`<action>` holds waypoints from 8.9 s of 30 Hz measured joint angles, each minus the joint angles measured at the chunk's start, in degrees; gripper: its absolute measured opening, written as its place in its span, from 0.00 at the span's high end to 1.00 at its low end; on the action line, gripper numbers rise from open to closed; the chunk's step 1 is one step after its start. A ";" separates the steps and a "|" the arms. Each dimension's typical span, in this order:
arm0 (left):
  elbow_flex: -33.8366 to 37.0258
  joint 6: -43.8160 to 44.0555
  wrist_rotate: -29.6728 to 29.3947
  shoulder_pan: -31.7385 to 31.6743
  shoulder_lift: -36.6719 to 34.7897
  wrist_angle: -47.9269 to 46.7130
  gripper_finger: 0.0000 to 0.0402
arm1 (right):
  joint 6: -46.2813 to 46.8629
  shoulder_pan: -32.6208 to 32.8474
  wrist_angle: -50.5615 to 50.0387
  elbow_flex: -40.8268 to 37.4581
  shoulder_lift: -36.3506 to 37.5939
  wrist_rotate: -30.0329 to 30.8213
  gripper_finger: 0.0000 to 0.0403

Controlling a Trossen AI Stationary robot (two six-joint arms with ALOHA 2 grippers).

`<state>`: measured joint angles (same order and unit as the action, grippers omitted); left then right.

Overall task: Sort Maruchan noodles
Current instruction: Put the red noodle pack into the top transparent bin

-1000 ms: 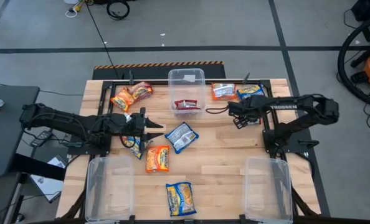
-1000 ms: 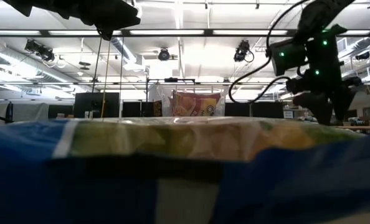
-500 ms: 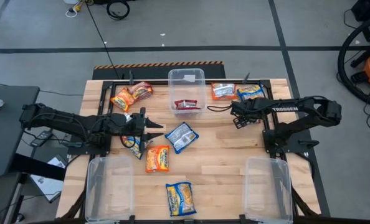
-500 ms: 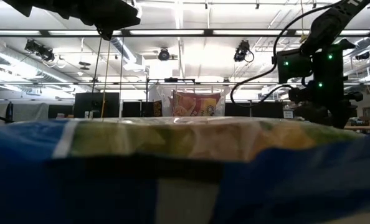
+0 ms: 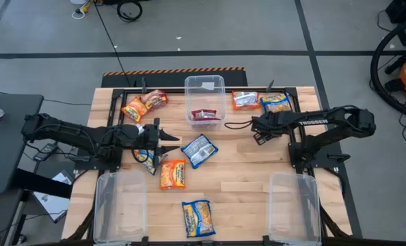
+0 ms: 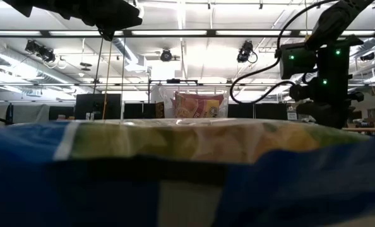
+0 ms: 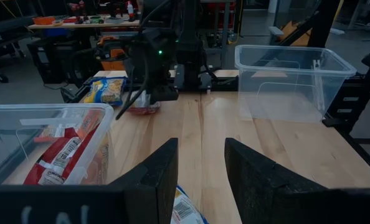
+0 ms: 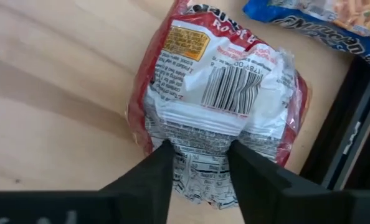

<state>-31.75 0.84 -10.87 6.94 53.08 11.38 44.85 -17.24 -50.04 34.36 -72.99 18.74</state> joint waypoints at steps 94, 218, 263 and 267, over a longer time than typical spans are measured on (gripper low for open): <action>0.00 1.02 0.00 0.04 0.02 1.16 0.66 | -22.24 32.14 3.26 17.69 -24.39 6.83 0.73; -0.02 -1.53 2.31 5.61 -7.90 -4.56 0.66 | -29.42 31.44 -19.99 59.90 -25.35 -10.42 0.97; 0.00 1.55 -1.99 -1.18 -6.16 -3.69 0.66 | -67.02 -16.23 -30.29 98.97 -58.57 -31.25 0.97; 0.00 1.56 -1.99 -0.69 -6.16 -4.61 0.66 | -69.05 -16.17 -31.06 98.98 -61.31 -30.08 0.97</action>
<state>-31.75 2.40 -12.86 6.25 46.92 6.76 -24.21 -33.41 -81.10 133.34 -134.30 -11.33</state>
